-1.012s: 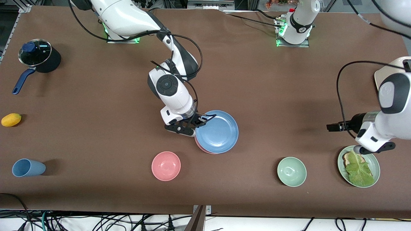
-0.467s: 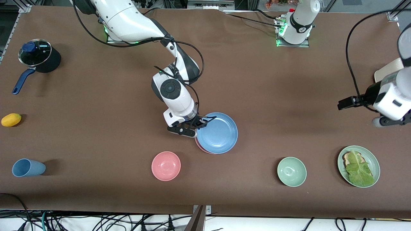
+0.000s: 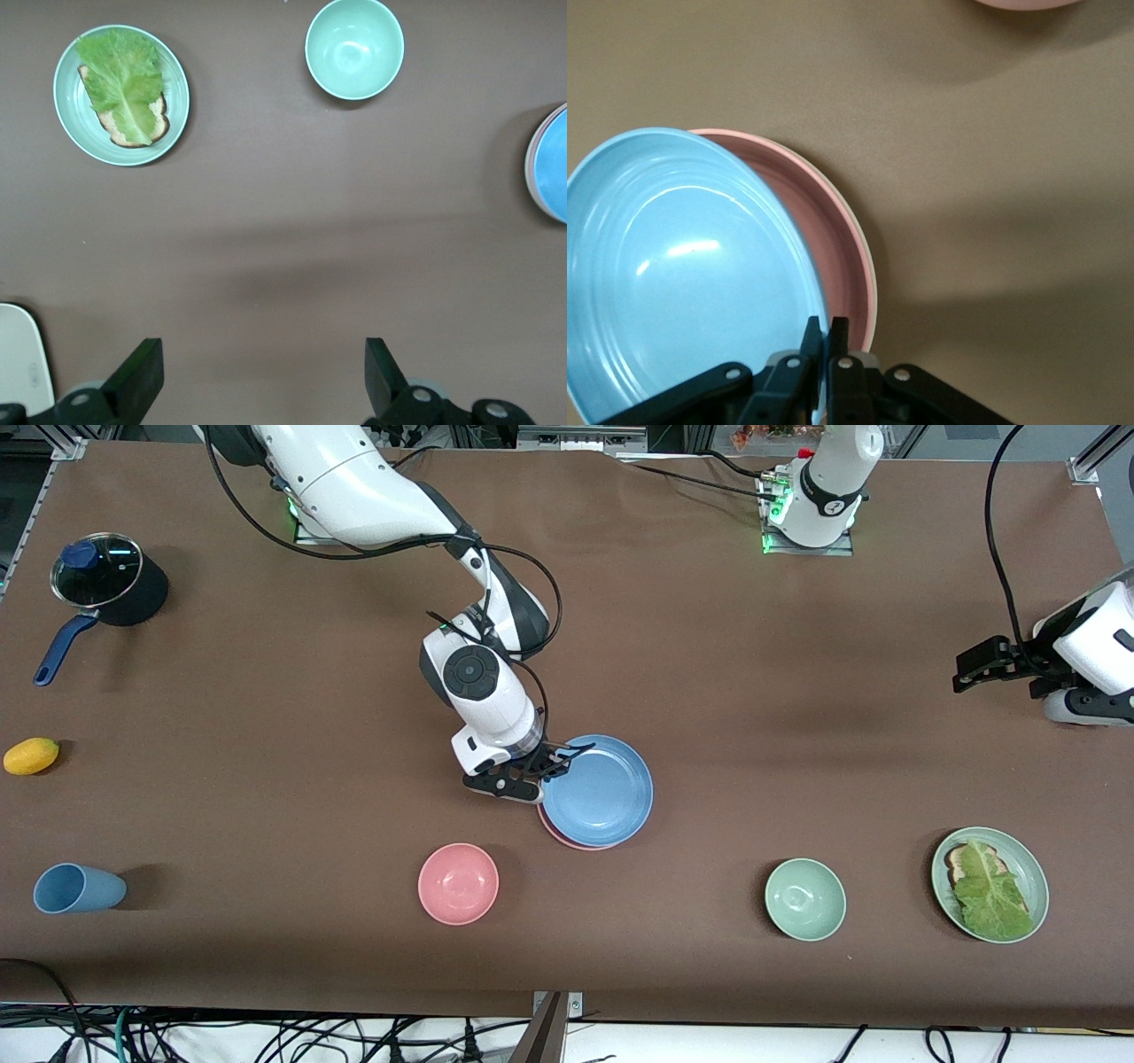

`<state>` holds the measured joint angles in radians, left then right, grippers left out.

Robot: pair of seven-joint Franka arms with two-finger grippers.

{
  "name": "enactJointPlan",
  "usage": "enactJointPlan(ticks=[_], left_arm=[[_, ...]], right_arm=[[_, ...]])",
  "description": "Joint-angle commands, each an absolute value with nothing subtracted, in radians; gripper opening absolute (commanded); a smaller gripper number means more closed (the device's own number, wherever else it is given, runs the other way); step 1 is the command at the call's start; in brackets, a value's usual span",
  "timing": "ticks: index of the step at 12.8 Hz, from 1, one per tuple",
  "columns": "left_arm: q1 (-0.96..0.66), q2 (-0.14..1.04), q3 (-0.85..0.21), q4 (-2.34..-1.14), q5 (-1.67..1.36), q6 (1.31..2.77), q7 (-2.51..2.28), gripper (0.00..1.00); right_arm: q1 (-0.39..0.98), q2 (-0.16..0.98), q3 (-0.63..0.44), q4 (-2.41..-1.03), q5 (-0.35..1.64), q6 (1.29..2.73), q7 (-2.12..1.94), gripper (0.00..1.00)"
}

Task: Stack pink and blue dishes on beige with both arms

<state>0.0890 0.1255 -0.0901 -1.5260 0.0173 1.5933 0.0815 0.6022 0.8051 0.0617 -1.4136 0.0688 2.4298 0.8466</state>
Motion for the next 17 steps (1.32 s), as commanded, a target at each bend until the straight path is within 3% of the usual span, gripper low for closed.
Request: enactJointPlan(ticks=[1, 3, 4, 9, 17], left_arm=[[0.072, 0.097, -0.075, -1.574, 0.037, 1.623, 0.103, 1.0], [0.071, 0.091, -0.075, -1.577, 0.038, 1.64, 0.098, 1.0], [0.071, 0.08, -0.074, -1.589, 0.038, 1.652, 0.098, 1.0], [0.071, 0.046, -0.057, -1.615, 0.04, 1.658, 0.1, 1.0], [0.078, 0.051, -0.064, -1.603, 0.037, 1.649, 0.114, 1.0]], right_arm=[[0.607, 0.796, 0.057, -1.422, 0.063, 2.45, 0.833, 0.37], [0.604, 0.789, 0.055, -1.419, 0.063, 2.444, 0.831, 0.91], [0.603, 0.781, 0.052, -1.419, 0.063, 2.438, 0.831, 1.0], [0.591, 0.704, 0.003, -1.401, 0.063, 2.315, 0.819, 1.0], [0.394, 0.491, -0.073, -1.351, 0.077, 1.86, 0.404, 1.0]])
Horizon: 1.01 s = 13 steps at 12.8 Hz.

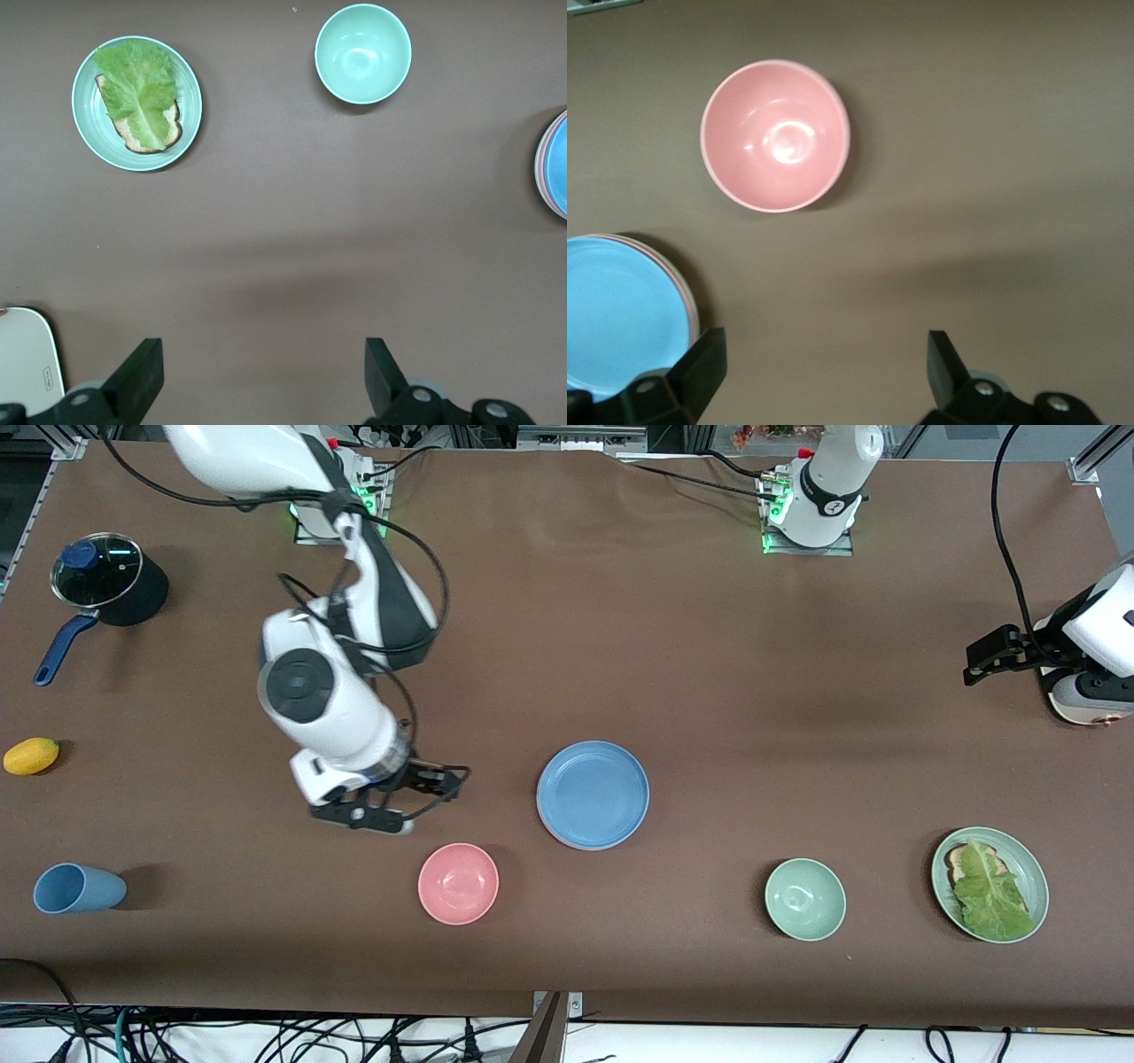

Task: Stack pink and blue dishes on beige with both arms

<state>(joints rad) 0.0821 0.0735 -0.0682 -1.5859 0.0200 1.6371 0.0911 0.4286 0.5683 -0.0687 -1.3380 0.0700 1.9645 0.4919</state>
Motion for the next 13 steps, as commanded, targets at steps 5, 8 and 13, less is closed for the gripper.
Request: enactJointPlan(ticks=[5, 8, 13], left_arm=[[0.078, 0.052, -0.064, -1.6, 0.037, 1.652, 0.114, 1.0], [0.077, 0.054, -0.064, -1.6, 0.038, 1.652, 0.114, 1.0], [0.072, 0.057, -0.064, -1.6, 0.038, 1.654, 0.114, 1.0]], right_arm=[[0.306, 0.238, -0.107, -1.489, 0.064, 1.674, 0.261, 1.0], [0.194, 0.115, -0.058, -1.591, 0.061, 1.655, 0.193, 1.0], [0.124, 0.084, -0.054, -1.566, 0.06, 1.634, 0.098, 1.0]])
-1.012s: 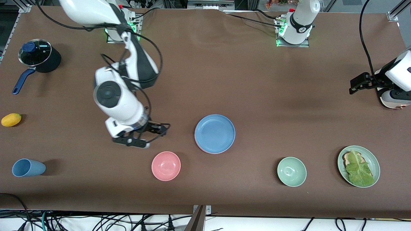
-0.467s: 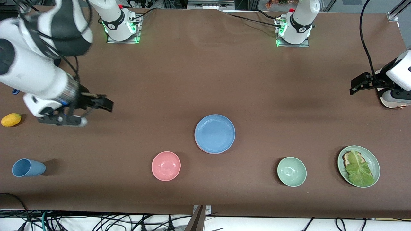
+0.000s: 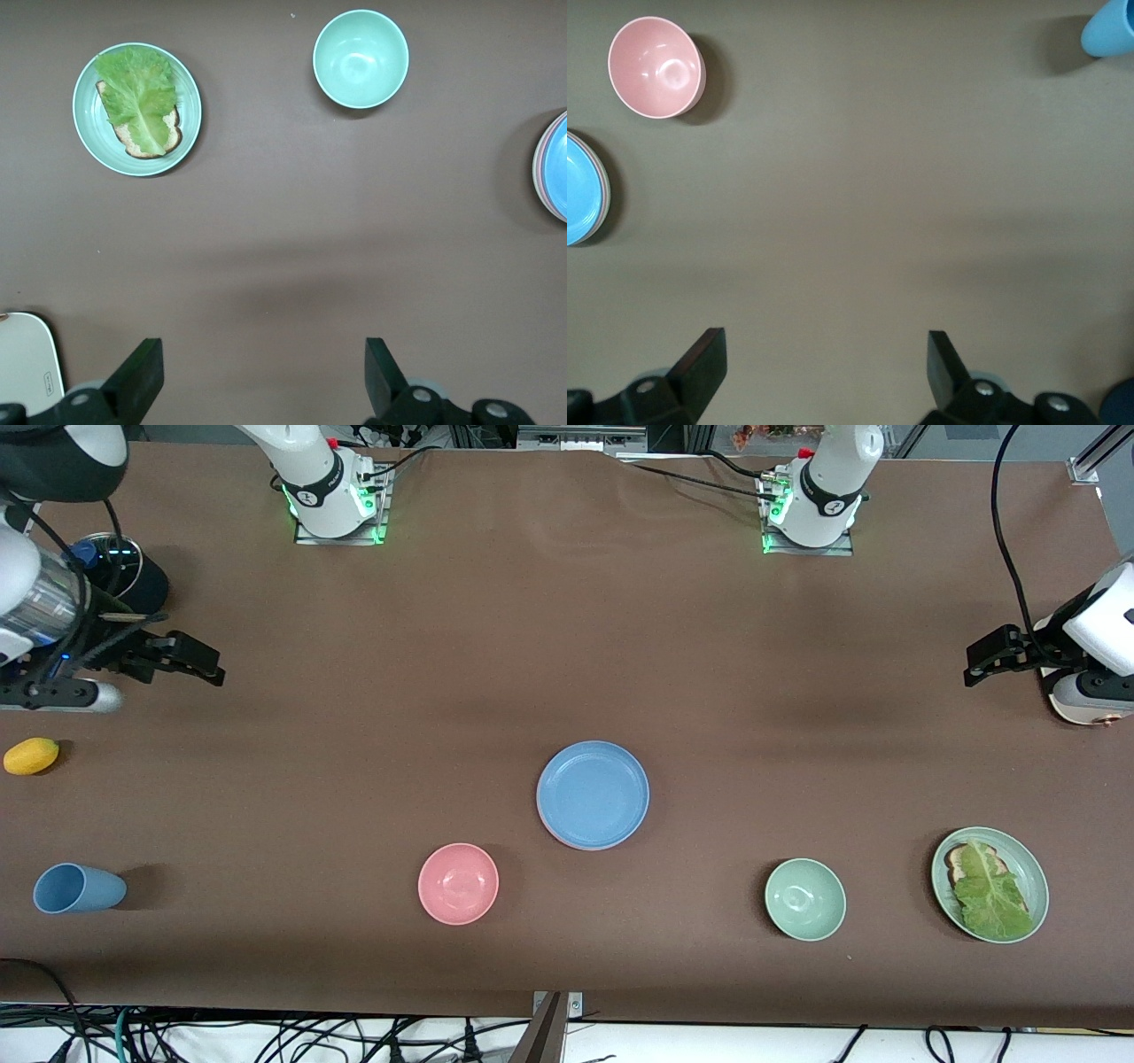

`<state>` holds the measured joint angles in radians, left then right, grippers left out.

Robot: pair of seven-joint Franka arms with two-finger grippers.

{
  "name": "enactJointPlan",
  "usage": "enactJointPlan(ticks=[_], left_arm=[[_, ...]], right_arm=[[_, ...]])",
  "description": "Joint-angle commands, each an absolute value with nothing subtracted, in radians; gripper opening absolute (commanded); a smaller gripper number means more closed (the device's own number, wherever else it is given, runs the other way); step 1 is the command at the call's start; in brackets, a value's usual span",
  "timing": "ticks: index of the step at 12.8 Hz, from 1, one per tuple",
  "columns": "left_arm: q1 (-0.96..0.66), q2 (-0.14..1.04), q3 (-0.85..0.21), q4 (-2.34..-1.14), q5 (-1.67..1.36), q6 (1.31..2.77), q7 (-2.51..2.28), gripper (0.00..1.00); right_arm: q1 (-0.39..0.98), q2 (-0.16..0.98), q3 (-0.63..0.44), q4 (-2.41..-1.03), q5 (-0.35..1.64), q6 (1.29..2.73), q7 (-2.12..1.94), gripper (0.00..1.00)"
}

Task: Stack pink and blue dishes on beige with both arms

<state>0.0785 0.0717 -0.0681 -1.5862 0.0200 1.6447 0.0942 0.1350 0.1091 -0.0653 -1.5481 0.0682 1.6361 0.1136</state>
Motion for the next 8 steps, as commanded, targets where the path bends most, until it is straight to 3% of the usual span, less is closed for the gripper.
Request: enactJointPlan(ticks=[1, 8], left_arm=[[0.072, 0.057, -0.064, -1.598, 0.038, 1.654, 0.114, 1.0], [0.067, 0.06, -0.066, -1.6, 0.038, 1.654, 0.114, 1.0]], right_arm=[[0.124, 0.086, -0.052, -1.556, 0.06, 1.619, 0.103, 1.0], [0.13, 0.097, -0.051, -1.536, 0.008, 1.617, 0.101, 1.0]])
